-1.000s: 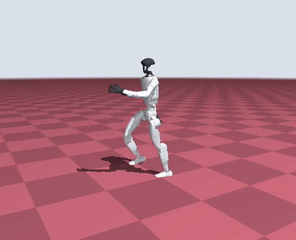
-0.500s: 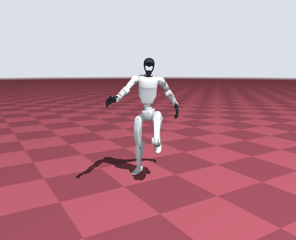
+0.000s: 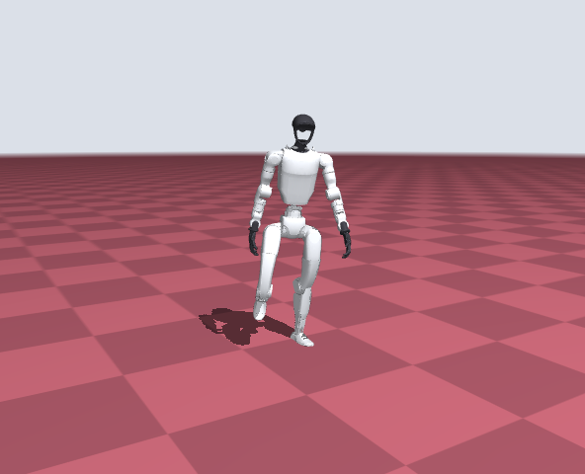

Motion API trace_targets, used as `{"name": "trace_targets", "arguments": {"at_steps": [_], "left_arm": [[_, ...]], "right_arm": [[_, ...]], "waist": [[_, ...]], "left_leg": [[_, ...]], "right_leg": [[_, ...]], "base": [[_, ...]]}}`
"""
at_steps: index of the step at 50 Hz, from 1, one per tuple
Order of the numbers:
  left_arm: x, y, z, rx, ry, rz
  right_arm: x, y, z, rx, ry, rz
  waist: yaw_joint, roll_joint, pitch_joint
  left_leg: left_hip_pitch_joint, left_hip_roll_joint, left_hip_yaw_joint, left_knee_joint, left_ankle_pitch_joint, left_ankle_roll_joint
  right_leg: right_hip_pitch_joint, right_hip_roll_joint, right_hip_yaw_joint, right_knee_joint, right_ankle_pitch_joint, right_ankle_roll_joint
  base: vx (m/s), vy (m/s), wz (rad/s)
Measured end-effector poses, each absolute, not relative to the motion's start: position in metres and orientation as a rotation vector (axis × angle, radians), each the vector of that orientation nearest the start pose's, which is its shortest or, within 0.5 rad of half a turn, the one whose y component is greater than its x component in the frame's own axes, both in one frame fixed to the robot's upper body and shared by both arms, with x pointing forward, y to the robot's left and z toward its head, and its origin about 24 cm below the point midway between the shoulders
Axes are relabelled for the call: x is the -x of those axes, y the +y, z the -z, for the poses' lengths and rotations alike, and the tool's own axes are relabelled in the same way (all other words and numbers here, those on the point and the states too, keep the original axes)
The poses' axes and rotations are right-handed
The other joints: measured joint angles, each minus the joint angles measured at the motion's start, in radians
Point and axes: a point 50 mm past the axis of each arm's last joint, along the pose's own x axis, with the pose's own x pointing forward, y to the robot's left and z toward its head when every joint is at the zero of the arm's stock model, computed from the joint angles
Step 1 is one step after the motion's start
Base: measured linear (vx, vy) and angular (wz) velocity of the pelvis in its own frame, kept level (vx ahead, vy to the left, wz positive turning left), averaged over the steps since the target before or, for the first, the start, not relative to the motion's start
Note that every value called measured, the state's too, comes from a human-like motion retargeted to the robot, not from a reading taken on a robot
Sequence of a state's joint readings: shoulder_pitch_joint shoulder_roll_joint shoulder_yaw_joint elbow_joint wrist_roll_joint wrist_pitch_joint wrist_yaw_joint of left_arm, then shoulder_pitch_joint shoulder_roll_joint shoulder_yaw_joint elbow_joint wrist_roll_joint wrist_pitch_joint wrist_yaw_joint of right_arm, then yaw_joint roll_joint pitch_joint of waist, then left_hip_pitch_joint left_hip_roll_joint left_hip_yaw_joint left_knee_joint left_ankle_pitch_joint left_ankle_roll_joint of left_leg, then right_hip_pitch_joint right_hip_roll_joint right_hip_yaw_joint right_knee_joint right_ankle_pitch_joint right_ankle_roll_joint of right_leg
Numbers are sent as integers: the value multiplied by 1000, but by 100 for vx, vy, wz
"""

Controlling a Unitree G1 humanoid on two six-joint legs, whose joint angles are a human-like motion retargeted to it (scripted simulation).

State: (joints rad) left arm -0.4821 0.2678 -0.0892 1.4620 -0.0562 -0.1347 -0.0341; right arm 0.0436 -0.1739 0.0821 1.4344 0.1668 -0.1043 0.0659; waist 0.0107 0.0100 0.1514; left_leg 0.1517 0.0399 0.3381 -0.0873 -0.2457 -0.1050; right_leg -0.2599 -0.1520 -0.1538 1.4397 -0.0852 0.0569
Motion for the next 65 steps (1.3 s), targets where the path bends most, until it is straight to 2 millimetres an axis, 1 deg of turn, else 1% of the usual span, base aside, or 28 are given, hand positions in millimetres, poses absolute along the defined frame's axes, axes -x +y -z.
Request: {"name": "trace_targets", "arguments": {"at_steps": [2, 5, 10, 13, 16, 19, 20, 22, 24, 25, 26, 28, 30, 32, 33, 35, 37, 41, 45, 48, 50, 53, 55, 58, 60, 61, 63, 65], "left_arm": [[-307, 225, 45, -287, 640, -60], [-376, 215, -48, -300, 318, -98], [-419, 192, -179, -349, -97, -49], [-424, 176, -221, -376, -208, 17], [-427, 155, -231, -416, -213, 122], [-425, 135, -219, -276, -238, 129], [-423, 129, -206, -243, -224, 160], [-416, 129, -164, -250, -118, 190], [-404, 135, -112, -216, 11, 162], [-391, 141, -78, -269, 110, 176], [-372, 149, -36, -314, 235, 200], [-313, 169, 47, -369, 562, 253], [-222, 193, 118, -334, 982, 359], [-132, 209, 154, -239, 1263, 367], [-94, 218, 163, -228, 1331, 277], [-18, 228, 169, -185, 1511, 386], [41, 238, 164, -151, 1592, 367], [142, 250, 135, 10, 1775, 252], [212, 253, 98, 219, 1908, 31], [234, 251, 84, 320, 1920, -112], [234, 252, 84, 324, 1879, -229], [212, 246, 101, 359, 1845, -215], [181, 250, 119, 290, 1775, -269], [101, 264, 146, 110, 1491, -478], [53, 261, 157, 114, 1389, -517], [22, 260, 161, 110, 1331, -483], [-49, 255, 162, 74, 1228, -343], [-135, 254, 144, 0, 1082, -205]], "right_arm": [[35, -196, 177, -44, 1554, 98], [115, -172, 165, -155, 1750, 75], [199, -151, 130, -333, 1956, 21], [217, -152, 119, -364, 2041, -41], [205, -159, 124, -341, 2045, -136], [164, -179, 144, -199, 1940, -97], [148, -186, 150, -154, 1894, -114], [109, -204, 160, -39, 1838, -160], [65, -220, 167, 116, 1770, -194], [43, -226, 169, 180, 1727, -225], [11, -236, 169, 132, 1631, -106], [-55, -251, 163, 173, 1467, -43], [-120, -257, 148, 474, 1364, -210], [-202, -271, 111, 507, 1096, -53], [-242, -280, 82, 477, 909, 111], [-309, -274, 24, 323, 617, 177], [-355, -275, -44, 176, 317, 307], [-397, -275, -153, 13, -44, 428], [-408, -269, -207, -45, -178, 427], [-411, -260, -211, -43, -197, 391], [-410, -255, -200, -47, -196, 400], [-407, -239, -157, -42, -102, 324], [-397, -230, -117, -62, -17, 309], [-364, -224, -48, -122, 89, 371], [-316, -227, 24, -69, 340, 376], [-281, -228, 61, -43, 493, 359], [-193, -231, 125, -11, 838, 302], [-90, -231, 163, -22, 1205, 243]], "waist": [[-78, 23, 12], [-185, 57, 15], [-259, 85, 11], [-275, 86, -9], [-258, 86, -33], [-261, 69, -40], [-251, 77, -48], [-251, 65, -22], [-213, 3, 9], [-169, -22, 9], [-111, -33, 11], [-1, -73, 42], [44, -135, 24], [45, -143, -69], [63, -138, -62], [129, -185, -78], [200, -205, -72], [309, -222, -74], [371, -230, -84], [385, -233, -112], [411, -216, -108], [381, -241, -143], [406, -250, -105], [439, -151, -18], [345, -78, -13], [289, -57, -15], [181, -26, -38], [107, -2, -55]], "left_leg": [[24, 10, -76, 11, -7, 4], [52, 33, -170, 20, 0, 32], [139, 72, -241, 0, 19, 91], [163, 77, -271, 0, 23, 86], [173, 72, -289, 4, 19, 77], [178, 46, -327, 56, -8, 50], [183, 51, -335, 59, -3, 45], [241, 42, -379, 62, 10, 41], [317, -18, -408, 75, 28, 53], [341, -47, -402, 84, 47, 63], [350, -68, -361, 113, 82, 71], [340, -119, -243, 262, 109, 82], [82, -130, -109, 796, -63, 96], [-311, -55, -57, 1387, -251, 146], [-431, -12, -33, 1624, -279, 141], [-608, -18, 3, 1896, -444, 245], [-765, 21, 34, 2108, -500, 255], [-1029, 102, 47, 2301, -532, 269], [-1161, 133, 31, 2218, -495, 264], [-1168, 154, 27, 2002, -430, 261], [-1062, 213, 63, 1807, -434, 245], [-901, 179, 172, 1322, -352, 272], [-650, 103, 267, 849, -297, 218], [-213, -3, 314, 131, -35, 197], [-142, 43, 299, 121, 26, 70], [-112, 45, 264, 106, 44, 50], [-93, 43, 181, 90, 57, 42], [-85, 47, 107, 75, 49, 60]], "right_leg": [[-117, -33, -19, 281, -109, -45], [-273, -78, -48, 569, -264, -101], [-514, -2, -24, 627, -363, -100], [-587, -24, -33, 456, -380, -109], [-570, -58, -75, 134, -383, -111], [-421, -122, -168, -345, -346, -78], [-339, -95, -203, -578, -319, -55], [-75, -15, -221, -1145, -111, 29], [100, -14, -190, -1431, 111, 93], [131, -19, -165, -1473, 184, 116], [149, -15, -135, -1467, 178, 125], [225, -27, -66, -1477, 149, 134], [243, -85, -20, -1482, 125, 126], [162, -96, -20, -1478, 108, 114], [179, -99, -22, -1470, 75, 117], [157, -110, 37, -1471, 66, 114], [170, -107, 79, -1475, 45, 108], [237, -89, 125, -1527, 38, 88], [313, -97, 148, -1527, 10, 90], [357, -97, 157, -1527, -9, 87], [408, -81, 181, -1518, -29, 98], [409, -101, 181, -1487, -48, 98], [453, -124, 213, -1452, -70, 118], [585, -67, 282, -1381, -91, 130], [646, 5, 254, -1305, -63, 108], [632, 32, 228, -1215, -14, 95], [492, 64, 158, -886, 73, 76], [275, 72, 101, -479, 126, 47]], "base": [[53, 7, 213], [54, 1, 162], [53, -9, 74], [50, -11, 57], [49, -12, 43], [56, -12, 79], [60, -20, 67], [68, -25, 74], [75, -31, -8], [71, -33, -133], [69, -32, -184], [65, -29, -199], [49, -21, -85], [44, -6, 24], [53, -3, -19], [50, -11, -85], [52, -9, -100], [56, 0, -75], [61, 9, -46], [61, 12, -33], [65, 14, -62], [59, 18, -22], [75, 25, -120], [83, 38, -113], [77, 42, 106], [69, 40, 189], [58, 36, 204], [54, 23, 169]]}}
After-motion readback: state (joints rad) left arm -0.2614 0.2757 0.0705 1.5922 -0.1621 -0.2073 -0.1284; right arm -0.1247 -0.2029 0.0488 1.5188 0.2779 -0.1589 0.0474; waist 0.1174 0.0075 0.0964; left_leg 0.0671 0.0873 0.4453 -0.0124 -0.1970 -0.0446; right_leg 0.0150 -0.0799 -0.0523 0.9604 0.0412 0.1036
